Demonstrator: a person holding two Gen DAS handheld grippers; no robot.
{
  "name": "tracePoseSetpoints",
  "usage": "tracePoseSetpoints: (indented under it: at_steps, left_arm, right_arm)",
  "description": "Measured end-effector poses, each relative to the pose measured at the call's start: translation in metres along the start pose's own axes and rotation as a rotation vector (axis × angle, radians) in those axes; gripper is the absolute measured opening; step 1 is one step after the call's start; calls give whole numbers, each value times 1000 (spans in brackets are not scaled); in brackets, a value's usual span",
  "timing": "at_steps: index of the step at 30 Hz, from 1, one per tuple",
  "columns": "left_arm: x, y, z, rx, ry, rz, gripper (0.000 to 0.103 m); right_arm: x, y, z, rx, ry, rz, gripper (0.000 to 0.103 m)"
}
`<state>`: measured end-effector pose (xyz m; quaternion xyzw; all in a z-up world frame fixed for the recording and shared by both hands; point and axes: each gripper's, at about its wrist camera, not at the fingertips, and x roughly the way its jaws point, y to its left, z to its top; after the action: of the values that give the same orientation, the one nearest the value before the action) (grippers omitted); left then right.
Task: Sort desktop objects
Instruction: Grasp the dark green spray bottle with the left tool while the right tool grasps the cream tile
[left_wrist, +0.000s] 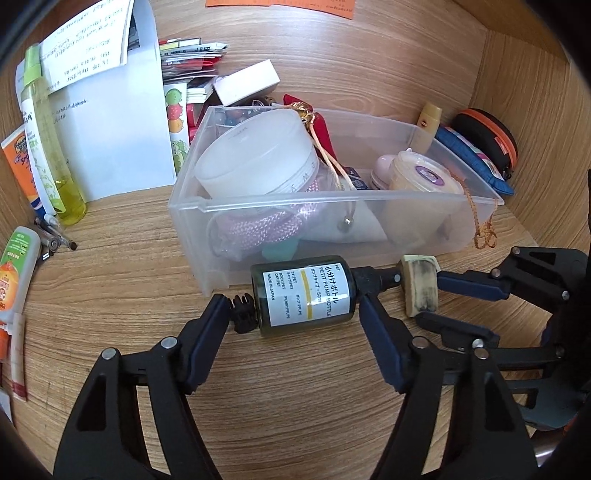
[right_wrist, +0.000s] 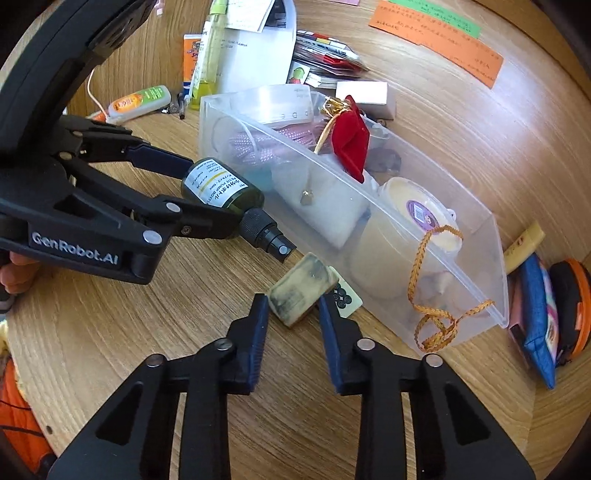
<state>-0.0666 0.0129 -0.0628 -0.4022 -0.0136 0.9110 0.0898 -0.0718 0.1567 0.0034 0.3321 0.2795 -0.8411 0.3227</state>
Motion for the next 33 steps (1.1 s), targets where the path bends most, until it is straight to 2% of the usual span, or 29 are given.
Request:
tracePoseSetpoints:
  at_steps: [5,12,13,14,16,18,26,28,33]
  left_arm:
    - [5,-2,3,-7,1,11,71]
    - [1,-3,1,-6,-20,1,66]
    - [0,-2,1,-8,-27,-6,63]
    - [-1,-3,1,-8,-29,-17,55]
    - [-2,-3,0,-5,-35,-15,55]
    - [-2,-1,0,-14,-38,-24,55]
    - [-9,4,-2,-37,-67,-44,54]
    - [-12,6,-3,-47,-80,-50,54]
    - [-16,8,-4,-51,-102,-51,54]
  right_arm:
    - [-8,-5,-3,25,-14,16,11]
    - [-12,-14,-6,68,-10,24,11]
    - [-12,-13,-5,65,-10,22,13]
    - [-12,-11,-4,61,-13,18,15]
    - [-10,-7,0,53,-11,7,34]
    - [-8,-3,3,42,-18,-1,38]
    - [10,0,12,18,17,-54,36]
    - [13,0,13,26,22,-67,29]
    - [7,-5,11,47,10,-48,24]
